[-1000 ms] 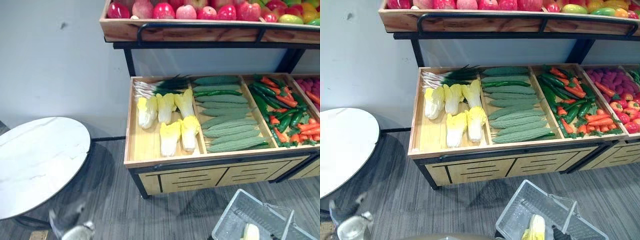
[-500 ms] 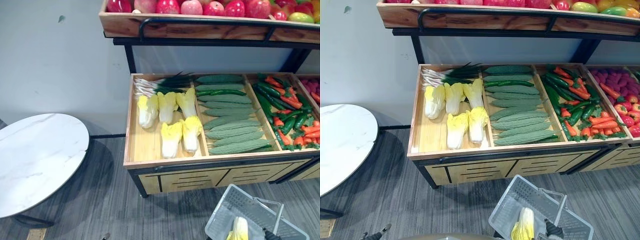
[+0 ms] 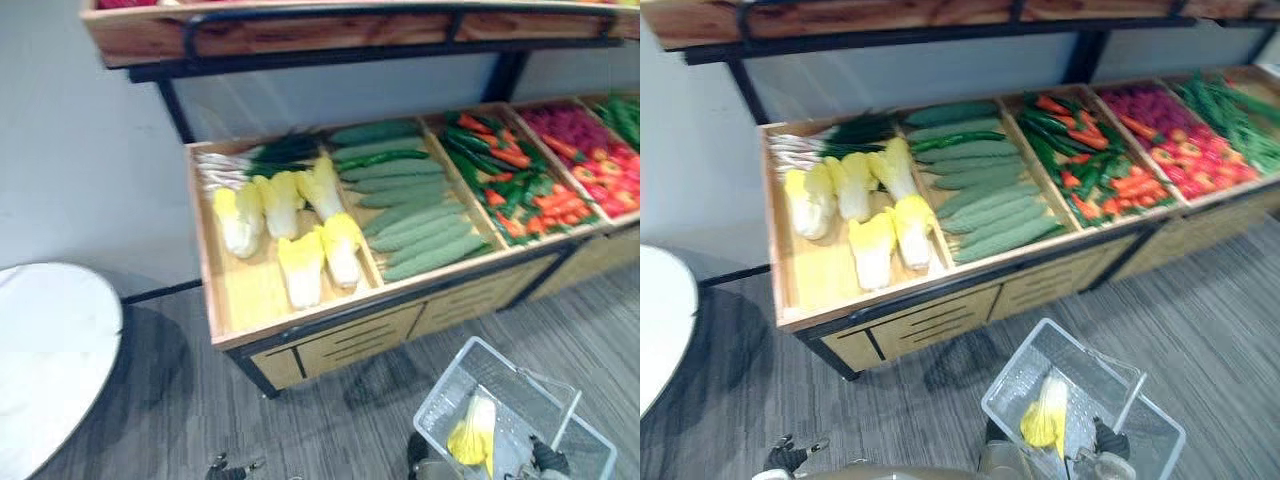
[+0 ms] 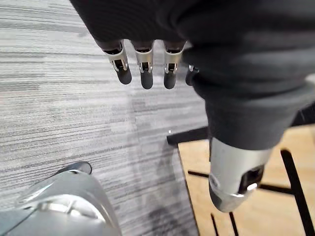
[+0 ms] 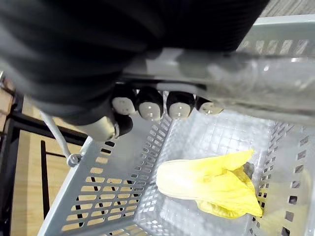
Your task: Pick vegetable in the basket
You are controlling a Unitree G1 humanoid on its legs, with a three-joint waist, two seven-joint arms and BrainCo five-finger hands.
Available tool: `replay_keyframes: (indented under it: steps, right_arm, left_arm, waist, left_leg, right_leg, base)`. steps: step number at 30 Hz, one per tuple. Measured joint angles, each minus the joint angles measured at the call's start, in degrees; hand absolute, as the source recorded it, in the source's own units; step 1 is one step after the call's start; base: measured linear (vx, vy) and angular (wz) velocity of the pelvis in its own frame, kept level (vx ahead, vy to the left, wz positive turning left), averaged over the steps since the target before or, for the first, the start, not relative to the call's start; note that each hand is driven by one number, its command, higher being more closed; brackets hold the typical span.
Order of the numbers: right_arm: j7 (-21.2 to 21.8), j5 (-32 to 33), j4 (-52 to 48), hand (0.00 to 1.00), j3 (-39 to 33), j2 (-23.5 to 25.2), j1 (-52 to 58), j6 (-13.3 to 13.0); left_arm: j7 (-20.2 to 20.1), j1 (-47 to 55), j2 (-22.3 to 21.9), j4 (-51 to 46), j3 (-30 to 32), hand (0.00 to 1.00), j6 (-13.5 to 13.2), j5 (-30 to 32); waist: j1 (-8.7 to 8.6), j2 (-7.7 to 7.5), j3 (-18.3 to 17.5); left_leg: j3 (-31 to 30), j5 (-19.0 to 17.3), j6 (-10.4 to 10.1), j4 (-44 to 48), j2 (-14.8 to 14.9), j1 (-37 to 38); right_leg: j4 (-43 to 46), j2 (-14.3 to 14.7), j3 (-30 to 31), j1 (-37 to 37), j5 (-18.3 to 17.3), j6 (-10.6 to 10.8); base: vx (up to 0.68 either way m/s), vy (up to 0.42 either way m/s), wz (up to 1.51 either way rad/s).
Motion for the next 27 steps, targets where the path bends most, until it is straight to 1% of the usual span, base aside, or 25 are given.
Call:
replay_keyframes:
  steps: [1,2,3,4,5,6,7,8,10,11,12,13,14,15,16,17,18,20,21,22,23,24,25,26,27]
  right_arm:
    - [0.02,0.07,-0.65,1.0,0.51,0.25,-0.4,-0.06]
    - [-0.19,0.19,-1.09,1.0,0.81,0.22,-0.83,-0.04]
    - [-0.19,0.18,-1.03,1.0,0.91,-0.08,-0.73,-0.07]
    - [-0.12,0.06,-0.57,1.0,2.03,-0.39,-0.58,-0.19]
    - [-0.07,-0.02,-0.52,1.0,3.72,-0.43,-0.59,-0.53]
    - [0.06,-0.09,-0.33,1.0,4.42,-0.37,-0.65,-0.6]
    - [0.18,-0.45,0.46,1.0,4.87,-0.23,-1.23,-0.63]
    - [0.31,-0.49,0.65,1.0,4.8,-0.22,-1.17,-0.53]
    - [0.64,-0.51,1.96,1.0,4.71,-0.39,-1.5,-0.47]
    - [0.77,-0.49,3.07,1.0,4.75,-0.41,-2.73,-0.12]
    - [0.76,-0.45,3.47,1.0,4.76,-0.34,-3.19,0.09]
    - [0.14,-0.31,4.73,1.0,4.14,-0.51,-3.62,0.16]
    - [-0.03,-0.47,5.05,1.0,4.95,-1.06,-3.69,0.24]
    - [-0.05,-0.49,5.05,1.0,5.9,-1.19,-3.57,0.22]
    - [-0.08,-0.49,5.1,1.0,6.87,-0.99,-3.2,0.25]
    - [-0.11,-0.48,5.06,1.0,7.35,-0.59,-2.79,0.24]
    - [-0.23,-0.47,5.07,1.0,7.67,-0.3,-2.57,0.24]
    - [-0.23,-0.46,5.06,1.0,8.23,-0.28,-1.83,0.17]
    - [-0.25,-0.46,4.93,1.0,8.23,-0.39,-1.59,0.08]
    - [-0.26,-0.46,4.89,1.0,8.27,-0.48,-1.6,0.08]
    - [-0.26,-0.46,4.84,1.0,8.42,-0.81,-1.68,0.01]
    - [-0.25,-0.45,4.84,1.0,8.42,-1.38,-1.52,-0.1]
    - [-0.26,-0.45,4.84,1.0,8.41,-1.75,-1.25,-0.14]
    - [-0.32,-0.36,4.82,1.0,8.34,-2.31,-0.8,-0.13]
    - [-0.36,-0.3,4.68,1.0,8.35,-3.11,-0.71,-0.14]
  left_arm:
    - [-0.11,-0.28,-0.01,-0.27,-0.03,0.0,-0.08,0.19]
    - [-0.34,-0.34,0.45,-1.37,-0.31,0.0,-0.19,1.83]
    - [-0.59,-0.13,0.43,-1.84,-0.74,0.0,-0.21,2.18]
    - [-0.8,1.02,0.51,-2.42,-1.35,0.0,-0.38,2.21]
    - [-0.98,2.02,0.76,-2.38,-1.86,0.0,-0.44,2.2]
    - [-1.18,2.28,0.89,-2.37,-2.06,0.0,-0.44,2.2]
    - [-1.45,1.98,1.06,-2.3,-2.08,0.0,-0.41,2.17]
    - [-1.91,1.57,0.83,-2.09,-2.08,0.0,-0.32,2.18]
    - [-2.09,1.42,0.87,-2.29,-2.08,0.0,-0.61,2.19]
    - [-2.07,1.27,0.89,-2.09,-2.19,0.0,-0.88,2.22]
    - [-2.05,0.87,1.19,-2.02,-2.29,0.0,-0.83,2.22]
    - [-2.01,0.12,1.72,-1.89,-2.46,0.0,-0.71,2.22]
    - [-1.89,-0.41,1.43,-1.65,-2.02,0.0,-0.65,2.21]
    - [-1.85,-0.37,1.09,-1.62,-1.91,0.0,-0.73,2.21]
    - [-1.83,-0.37,0.62,-1.52,-1.96,0.0,-0.72,2.2]
    - [-1.84,-0.53,-0.11,-1.54,-2.1,0.0,-0.79,2.2]
    - [-1.83,-0.75,-0.59,-1.5,-2.28,0.0,-0.78,2.2]
    - [-1.77,-0.72,-0.74,-1.37,-2.25,0.0,-0.75,2.2]
    - [-1.44,-0.63,-0.64,-1.24,-1.84,0.0,-0.8,2.09]
    - [-1.22,-0.63,-0.46,-1.35,-1.51,0.0,-0.85,2.08]
    - [-0.54,-0.09,-0.45,-1.52,-1.47,0.0,-0.77,2.07]
    - [-0.09,0.61,-0.99,-1.69,-1.82,0.0,-0.79,2.07]
    - [-0.02,0.76,-1.37,-1.7,-2.06,0.0,-0.8,2.07]
    - [0.06,1.01,-2.04,-1.68,-2.54,0.0,-0.81,2.06]
    - [0.07,0.95,-2.7,-1.71,-3.17,0.0,-0.91,2.06]
  waist:
    - [-0.14,-0.25,0.79]
    - [-0.37,-0.84,1.62]
    - [-0.17,-1.03,1.84]
    - [-0.12,-1.33,1.95]
    - [-0.16,-1.8,1.94]
    - [-0.14,-2.11,1.93]
    - [-0.19,-2.88,2.19]
    - [-0.25,-2.99,1.81]
    - [-0.2,-2.66,1.64]
    - [-0.05,-2.54,1.83]
    - [-0.46,-3.14,1.93]
    - [-0.96,-4.67,2.05]
    - [-0.68,-3.73,2.35]
    - [-0.57,-3.27,2.37]
    - [-0.73,-3.09,2.32]
    - [-1.27,-3.26,2.46]
    - [-1.73,-3.03,2.72]
    - [-1.62,-3.21,3.12]
    - [-1.48,-3.39,3.75]
    - [-1.46,-3.56,4.16]
    - [-1.04,-3.72,4.39]
    - [-0.28,-4.2,4.75]
    - [0.01,-3.97,4.82]
    - [0.04,-2.82,4.71]
    - [-0.01,-1.75,4.62]
  left_leg:
    - [1.44,0.43,0.23,-0.82,0.14,0.58]
    - [4.5,1.81,0.36,-3.22,-0.02,2.6]
    - [6.2,2.52,0.27,-4.52,-0.05,4.15]
    - [9.83,3.63,0.1,-6.6,-0.04,6.74]
    - [13.04,4.21,0.21,-7.34,-0.15,8.43]
    - [14.69,4.39,0.26,-7.52,-0.32,8.9]
    - [17.99,4.74,0.0,-7.41,-1.23,10.05]
    - [20.03,6.09,0.58,-8.05,-1.89,10.36]
    - [22.9,8.61,0.45,-9.37,-2.0,10.39]
    - [24.57,8.52,0.24,-9.44,-1.65,10.29]
    - [26.08,8.32,-0.05,-8.9,-2.16,10.38]
    - [29.07,7.59,-0.99,-6.16,-2.29,10.76]
    - [30.75,6.87,-1.84,-3.13,-0.05,11.13]
    - [31.33,6.87,-1.85,-1.69,1.23,11.52]
    - [31.28,6.91,-1.76,1.08,3.26,11.65]
    - [29.66,5.36,-2.65,4.8,5.99,11.42]
    - [28.75,4.36,-3.54,8.69,8.5,10.87]
    - [26.55,4.36,-3.55,14.49,11.66,8.99]
    - [22.1,4.16,-3.27,17.18,12.4,6.49]
    - [18.09,3.7,-2.98,18.08,12.01,4.76]
    - [8.32,3.26,-3.12,17.98,9.44,1.21]
    - [-1.51,3.25,-3.18,14.81,5.36,-0.84]
    - [-5.67,3.27,-3.2,12.63,3.47,-1.27]
    - [-12.63,3.47,-3.4,7.36,0.26,-1.86]
    - [-18.35,3.94,-3.21,0.91,-2.2,-1.65]
  right_leg:
    - [4.55,-0.24,-2.52,-0.97,-3.25,-2.2]
    - [16.5,-1.93,-9.27,-2.62,-12.22,-6.6]
    - [21.19,-2.68,-12.42,-2.3,-15.1,-7.7]
    - [27.5,-3.68,-16.71,-0.81,-18.15,-8.98]
    - [30.55,-4.54,-18.66,0.63,-19.89,-8.6]
    - [31.05,-4.96,-19.37,0.78,-20.79,-8.51]
    - [29.5,-4.92,-20.93,0.24,-21.17,-8.6]
    - [24.94,-3.29,-21.36,0.85,-20.96,-8.65]
    - [14.1,0.07,-19.65,2.99,-19.36,-7.98]
    - [13.78,-0.3,-20.37,2.35,-22.85,-8.48]
    - [15.93,-1.68,-21.43,1.47,-25.54,-8.45]
    - [15.32,-2.99,-22.81,1.67,-27.7,-6.86]
    - [11.82,0.09,-21.38,3.06,-26.83,-8.54]
    - [9.42,1.63,-20.2,4.02,-25.8,-9.05]
    - [6.78,3.54,-18.62,5.49,-24.71,-9.75]
    - [4.5,5.23,-16.75,6.91,-24.06,-10.52]
    - [3.39,6.57,-15.0,8.13,-23.7,-11.11]
    - [2.6,8.26,-11.52,9.39,-23.58,-11.72]
    - [2.26,8.63,-9.12,10.16,-23.71,-11.96]
    - [2.27,8.62,-7.69,10.57,-23.75,-12.02]
    - [2.7,8.08,-5.02,10.72,-23.43,-11.63]
    - [3.14,7.47,-1.81,10.72,-23.01,-10.98]
    - [3.03,7.21,-0.44,10.77,-22.71,-10.51]
    - [2.28,6.78,1.4,11.02,-22.22,-9.65]
    - [1.48,6.61,3.34,10.94,-22.06,-8.14]
  base:
    - [-0.13,0.142,-1.14]
    - [-0.07,0.136,-0.85]
    - [-0.05,0.137,-1.19]
    - [0.01,0.08,-1.32]
    - [0.01,0.005,-1.38]
    - [0.02,-0.059,-1.5]
    - [0.01,-0.097,-1.54]
    - [0.0,-0.095,-1.7]
    - [-0.01,-0.173,-1.52]
    - [-0.01,-0.223,-1.28]
    - [0.0,-0.212,-1.25]
    - [0.04,-0.234,-1.19]
    - [0.05,-0.237,-1.19]
    - [0.05,-0.259,-1.09]
    - [0.03,-0.18,-0.89]
    - [-0.01,-0.165,-0.97]
    - [-0.04,-0.094,-0.82]
    - [-0.04,-0.06,-0.95]
    - [-0.03,-0.045,-1.03]
    - [-0.03,-0.009,-1.15]
    - [-0.02,0.049,-1.35]
    - [-0.01,0.076,-1.4]
    - [-0.01,0.13,-1.21]
    - [0.0,0.17,-0.94]
    - [0.0,0.19,-0.82]
